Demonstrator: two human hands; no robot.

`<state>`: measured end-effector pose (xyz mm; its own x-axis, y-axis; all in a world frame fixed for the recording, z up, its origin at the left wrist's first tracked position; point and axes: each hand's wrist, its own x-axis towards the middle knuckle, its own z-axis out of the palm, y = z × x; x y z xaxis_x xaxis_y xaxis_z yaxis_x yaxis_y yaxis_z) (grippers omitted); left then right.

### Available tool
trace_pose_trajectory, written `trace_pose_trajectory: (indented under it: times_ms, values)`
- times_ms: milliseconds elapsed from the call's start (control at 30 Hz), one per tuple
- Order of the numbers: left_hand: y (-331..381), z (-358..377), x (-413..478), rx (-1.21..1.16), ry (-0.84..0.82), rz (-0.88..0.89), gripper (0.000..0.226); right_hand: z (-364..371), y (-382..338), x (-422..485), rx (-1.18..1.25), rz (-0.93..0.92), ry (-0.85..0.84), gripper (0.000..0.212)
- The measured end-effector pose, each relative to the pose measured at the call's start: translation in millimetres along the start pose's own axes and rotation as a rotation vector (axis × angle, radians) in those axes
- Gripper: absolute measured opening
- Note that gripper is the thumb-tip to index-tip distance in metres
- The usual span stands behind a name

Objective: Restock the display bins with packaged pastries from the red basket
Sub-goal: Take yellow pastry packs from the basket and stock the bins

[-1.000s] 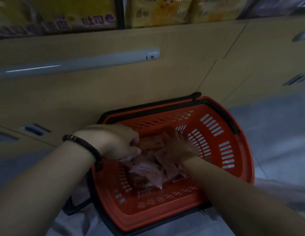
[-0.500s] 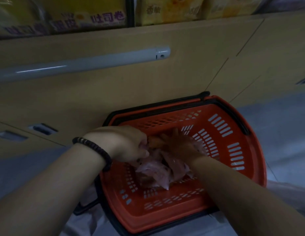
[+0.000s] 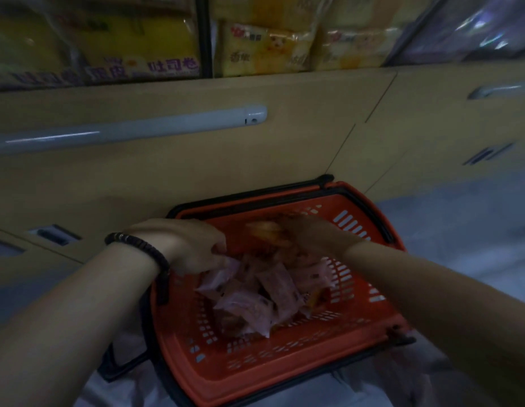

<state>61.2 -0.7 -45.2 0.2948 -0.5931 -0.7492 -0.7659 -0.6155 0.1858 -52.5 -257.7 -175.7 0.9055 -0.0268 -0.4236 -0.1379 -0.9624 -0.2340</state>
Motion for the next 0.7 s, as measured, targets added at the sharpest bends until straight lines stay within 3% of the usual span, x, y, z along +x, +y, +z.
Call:
trace_pose_trajectory:
  times_ms: [133,233,300,467,567,700]
  values:
    - [-3,-4,-6,-0.084,0.069,0.027,0.054,-63,-26,-32,0.183,-0.046,0.076,0.043]
    - [3,-7,-20,-0.322,0.149,0.084,0.070,-106,-48,-75,0.397,-0.090,0.123,0.025]
    - [10,-5,-28,-0.547,0.207,0.177,0.069,-123,-61,-98,0.599,-0.077,0.236,0.017]
    - [31,7,-43,-1.215,0.306,0.404,0.060,-124,-78,-128,1.180,-0.008,0.510,0.021]
    - [48,17,-48,-1.320,0.371,0.427,0.059,-110,-82,-132,1.348,0.061,0.531,0.023]
    - [55,20,-51,-1.358,0.477,0.410,0.052,-111,-80,-137,1.517,0.005,0.418,0.035]
